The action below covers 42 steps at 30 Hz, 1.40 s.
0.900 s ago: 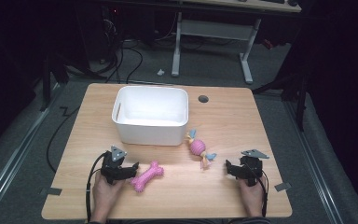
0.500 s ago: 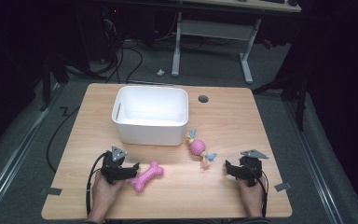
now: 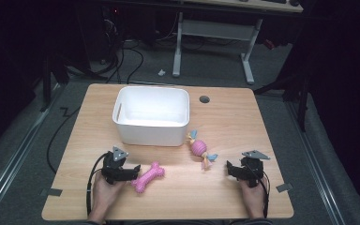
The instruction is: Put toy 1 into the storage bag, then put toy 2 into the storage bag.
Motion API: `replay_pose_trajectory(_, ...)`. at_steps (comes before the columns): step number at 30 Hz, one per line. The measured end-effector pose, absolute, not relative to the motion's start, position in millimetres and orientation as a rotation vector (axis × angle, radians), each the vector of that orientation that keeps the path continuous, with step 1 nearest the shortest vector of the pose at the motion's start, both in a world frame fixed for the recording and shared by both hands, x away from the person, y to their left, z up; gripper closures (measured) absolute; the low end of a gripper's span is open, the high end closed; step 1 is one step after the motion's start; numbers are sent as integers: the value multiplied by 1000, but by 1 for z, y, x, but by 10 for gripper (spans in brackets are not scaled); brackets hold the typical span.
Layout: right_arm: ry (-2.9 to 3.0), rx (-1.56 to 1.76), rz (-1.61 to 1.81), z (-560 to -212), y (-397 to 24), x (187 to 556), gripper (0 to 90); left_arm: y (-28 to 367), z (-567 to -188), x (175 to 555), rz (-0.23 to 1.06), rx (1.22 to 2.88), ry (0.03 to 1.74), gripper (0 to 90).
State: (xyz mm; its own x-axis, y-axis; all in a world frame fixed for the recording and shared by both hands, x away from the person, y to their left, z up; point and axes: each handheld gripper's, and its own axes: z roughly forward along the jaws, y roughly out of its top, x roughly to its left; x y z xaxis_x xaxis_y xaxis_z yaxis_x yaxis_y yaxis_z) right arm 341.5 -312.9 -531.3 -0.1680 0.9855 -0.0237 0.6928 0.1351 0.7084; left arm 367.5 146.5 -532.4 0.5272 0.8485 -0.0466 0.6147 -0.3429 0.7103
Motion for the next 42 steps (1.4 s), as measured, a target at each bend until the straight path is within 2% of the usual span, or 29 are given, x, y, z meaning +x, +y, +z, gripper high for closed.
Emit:
replay_pose_trajectory(15, 1931, 1599, 779, -531, -313, 341, 163, 147, -511, 365, 428, 2073, 1128, 193)
replay_pose_trajectory(21, 1931, 1600, 779, -531, -313, 341, 163, 145, -502, 359, 373, 2072, 1096, 206)
replay_pose_trajectory(24, 1931, 1601, 779, -531, -313, 341, 163, 144, -499, 356, 405, 2083, 1088, 211)
replay_pose_trajectory(33, 1931, 1599, 779, -531, -313, 342, 163, 129, -487, 343, 344, 2092, 1016, 231)
replay_pose_trajectory(42, 1929, 1603, 780, -531, -313, 342, 163, 111, -489, 330, 306, 2186, 926, 306)
